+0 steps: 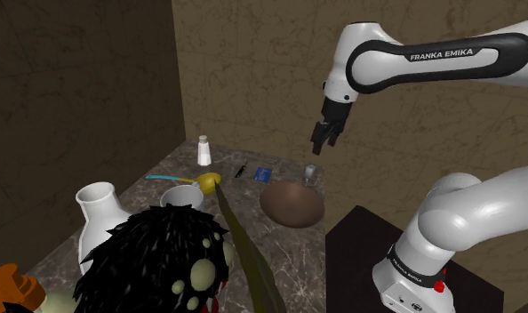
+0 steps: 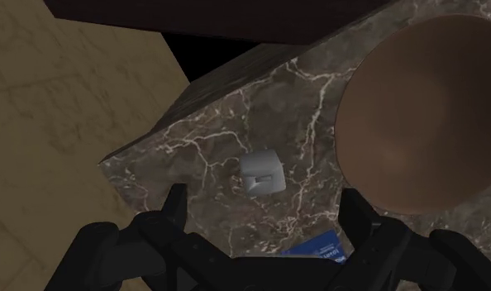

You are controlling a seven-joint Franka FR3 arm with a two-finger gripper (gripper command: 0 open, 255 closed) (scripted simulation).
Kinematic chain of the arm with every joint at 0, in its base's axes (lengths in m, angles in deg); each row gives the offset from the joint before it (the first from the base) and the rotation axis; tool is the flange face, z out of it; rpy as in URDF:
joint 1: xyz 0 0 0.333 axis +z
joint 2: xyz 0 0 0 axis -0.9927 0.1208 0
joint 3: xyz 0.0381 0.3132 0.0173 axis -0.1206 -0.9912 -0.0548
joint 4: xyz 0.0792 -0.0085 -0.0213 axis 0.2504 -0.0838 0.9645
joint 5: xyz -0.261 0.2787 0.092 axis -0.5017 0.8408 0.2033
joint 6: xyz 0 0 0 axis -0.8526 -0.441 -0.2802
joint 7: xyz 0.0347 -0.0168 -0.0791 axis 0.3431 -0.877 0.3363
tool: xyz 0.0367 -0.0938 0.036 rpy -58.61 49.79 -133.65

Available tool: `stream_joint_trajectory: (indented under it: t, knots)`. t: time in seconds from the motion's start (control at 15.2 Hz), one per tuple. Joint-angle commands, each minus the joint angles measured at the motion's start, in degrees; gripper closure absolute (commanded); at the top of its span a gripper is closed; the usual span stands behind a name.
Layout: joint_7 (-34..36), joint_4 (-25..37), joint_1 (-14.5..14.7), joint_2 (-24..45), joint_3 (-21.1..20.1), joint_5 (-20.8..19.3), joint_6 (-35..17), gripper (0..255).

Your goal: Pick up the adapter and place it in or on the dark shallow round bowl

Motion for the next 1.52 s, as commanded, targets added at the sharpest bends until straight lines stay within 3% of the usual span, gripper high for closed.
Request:
stream_joint_trajectory:
  t: [0.0, 0.2, 0.73, 1.25, 1.32, 1.45]
  knots:
    - [0.6, -1.6, 0.0, 2.7, -0.8, 0.0, -3.6, 0]
    - [1.7, -4.1, 0.2, 6.9, -2.2, 0.1, -9.1, 0]
    - [1.8, -8.4, 0.3, 10.0, -2.7, 0.4, -16.4, 0]
    - [1.8, -8.4, 0.3, 10.0, -2.7, 0.4, -16.4, 0]
    - [1.8, -8.4, 0.3, 10.0, -2.7, 0.4, -16.4, 255]
    - [1.8, -8.4, 0.3, 10.0, -2.7, 0.4, -16.4, 255]
